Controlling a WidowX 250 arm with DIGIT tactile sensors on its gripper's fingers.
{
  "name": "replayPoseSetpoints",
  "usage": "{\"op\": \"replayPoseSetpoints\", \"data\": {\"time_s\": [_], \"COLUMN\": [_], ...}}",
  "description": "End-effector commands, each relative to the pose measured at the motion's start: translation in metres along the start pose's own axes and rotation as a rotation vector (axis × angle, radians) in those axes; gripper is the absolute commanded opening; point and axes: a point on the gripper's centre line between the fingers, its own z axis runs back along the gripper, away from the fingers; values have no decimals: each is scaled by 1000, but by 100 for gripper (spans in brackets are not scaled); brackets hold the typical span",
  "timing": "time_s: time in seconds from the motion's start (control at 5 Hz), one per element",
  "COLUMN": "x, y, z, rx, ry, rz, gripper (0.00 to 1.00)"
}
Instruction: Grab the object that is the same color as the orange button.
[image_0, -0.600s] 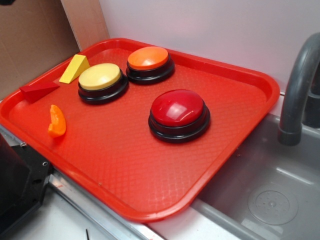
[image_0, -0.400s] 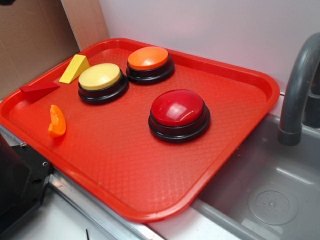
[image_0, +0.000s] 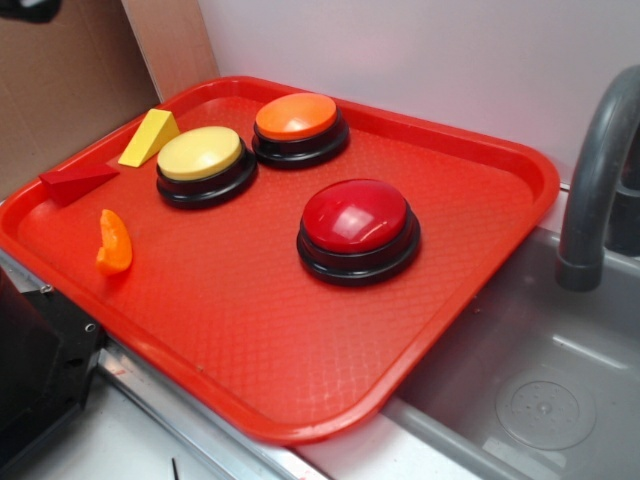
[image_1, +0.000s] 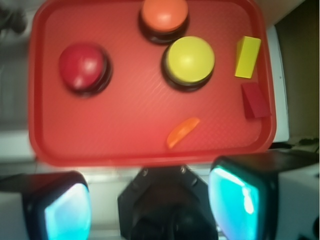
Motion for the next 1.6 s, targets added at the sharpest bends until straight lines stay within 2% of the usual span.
{"op": "replayPoseSetpoints", "data": {"time_s": [0.0, 0.2, 0.4, 0.8, 1.2, 1.4], "x": [17, 4, -8, -9, 9, 16], "y": [29, 40, 49, 46, 31, 28], "z": [-43, -78, -112, -166, -185, -196], "rx": [16, -7, -52, -27, -12, 13], "ry": [-78, -44, -17, -20, -40, -22], "rz": [397, 530, 526, 494, 455, 430], "gripper": [100, 100, 100, 100, 100, 100]}}
